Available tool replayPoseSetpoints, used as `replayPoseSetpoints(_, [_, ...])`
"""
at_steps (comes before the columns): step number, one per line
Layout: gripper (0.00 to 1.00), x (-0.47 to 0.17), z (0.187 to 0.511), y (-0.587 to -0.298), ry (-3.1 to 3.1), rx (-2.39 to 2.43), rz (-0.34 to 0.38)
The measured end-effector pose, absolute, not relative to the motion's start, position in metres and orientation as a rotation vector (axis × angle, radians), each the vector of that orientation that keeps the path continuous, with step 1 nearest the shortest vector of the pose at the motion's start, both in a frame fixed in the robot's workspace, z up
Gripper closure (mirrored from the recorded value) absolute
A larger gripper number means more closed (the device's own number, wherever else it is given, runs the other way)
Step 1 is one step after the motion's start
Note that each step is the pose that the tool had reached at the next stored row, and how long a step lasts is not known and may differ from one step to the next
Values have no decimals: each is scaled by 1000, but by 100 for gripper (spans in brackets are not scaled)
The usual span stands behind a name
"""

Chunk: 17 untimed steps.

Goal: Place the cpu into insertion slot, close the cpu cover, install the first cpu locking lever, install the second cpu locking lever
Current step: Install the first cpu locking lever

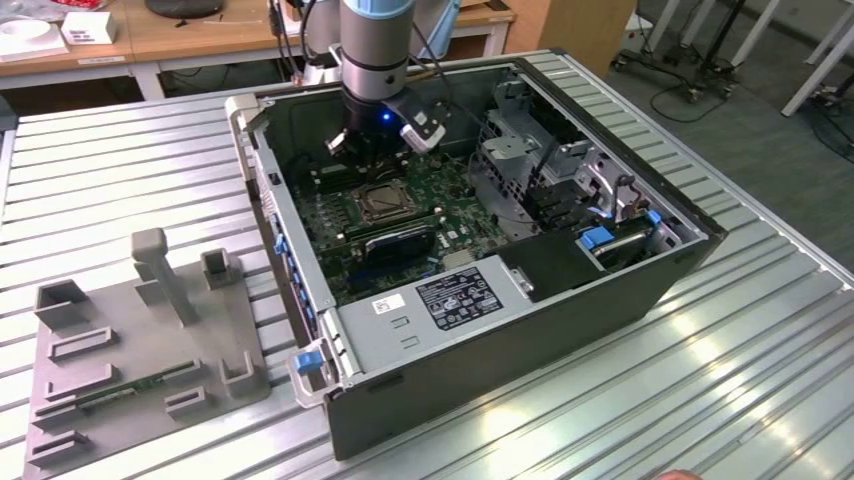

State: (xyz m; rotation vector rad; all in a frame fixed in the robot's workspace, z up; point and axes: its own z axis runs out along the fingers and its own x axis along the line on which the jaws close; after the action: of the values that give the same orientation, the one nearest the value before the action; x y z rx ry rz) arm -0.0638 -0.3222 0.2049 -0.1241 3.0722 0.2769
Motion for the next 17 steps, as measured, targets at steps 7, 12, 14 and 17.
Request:
replayPoseSetpoints(7, [89, -59, 204, -322, 3072, -124, 277])
replayPoseSetpoints(12, [89, -56, 204, -322, 3072, -124, 277])
replayPoseSetpoints(14, [89, -55, 204, -322, 3072, -124, 277])
replayPoseSetpoints(17, [89, -55, 204, -322, 3072, -124, 277])
